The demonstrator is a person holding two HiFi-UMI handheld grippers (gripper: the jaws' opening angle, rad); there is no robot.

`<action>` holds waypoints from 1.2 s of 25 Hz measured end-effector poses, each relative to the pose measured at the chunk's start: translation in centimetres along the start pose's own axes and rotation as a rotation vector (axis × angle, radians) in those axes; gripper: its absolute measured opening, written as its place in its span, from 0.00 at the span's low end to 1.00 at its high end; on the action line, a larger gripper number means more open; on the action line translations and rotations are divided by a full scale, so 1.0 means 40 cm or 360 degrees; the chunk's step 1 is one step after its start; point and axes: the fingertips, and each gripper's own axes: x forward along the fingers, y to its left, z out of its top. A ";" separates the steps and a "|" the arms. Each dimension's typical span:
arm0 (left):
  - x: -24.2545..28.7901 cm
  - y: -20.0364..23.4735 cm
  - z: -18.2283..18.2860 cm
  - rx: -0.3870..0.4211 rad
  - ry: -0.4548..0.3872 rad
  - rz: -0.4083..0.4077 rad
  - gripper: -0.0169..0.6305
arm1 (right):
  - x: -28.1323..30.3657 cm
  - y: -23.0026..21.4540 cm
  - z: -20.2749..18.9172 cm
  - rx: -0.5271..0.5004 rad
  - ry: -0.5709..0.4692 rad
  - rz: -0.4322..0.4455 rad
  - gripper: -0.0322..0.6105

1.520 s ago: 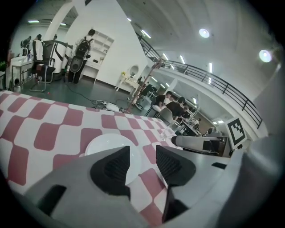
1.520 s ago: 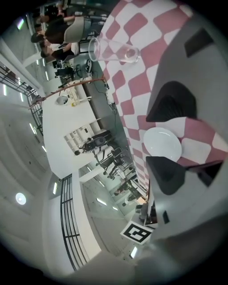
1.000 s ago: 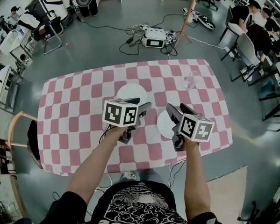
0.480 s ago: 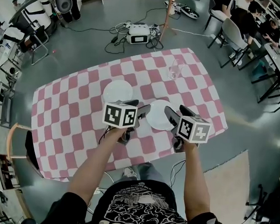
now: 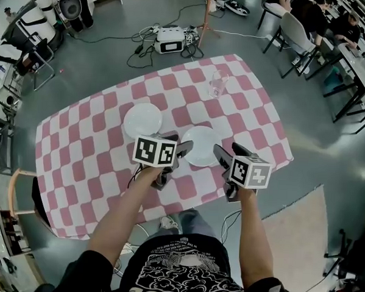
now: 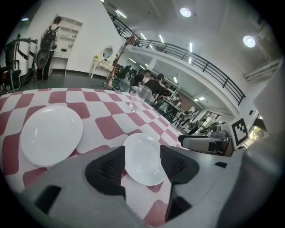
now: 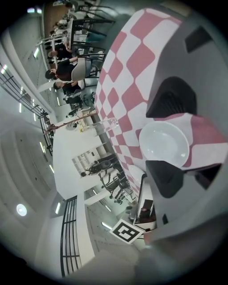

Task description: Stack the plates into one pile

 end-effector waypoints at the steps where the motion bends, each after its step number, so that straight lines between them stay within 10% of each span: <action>1: 0.006 0.002 -0.007 -0.0004 0.0015 0.0001 0.42 | 0.004 -0.008 -0.013 0.0008 0.0021 -0.0004 0.52; 30: 0.088 0.064 -0.102 -0.0261 0.0245 -0.0064 0.27 | 0.103 -0.052 -0.143 0.0232 0.0298 0.0058 0.38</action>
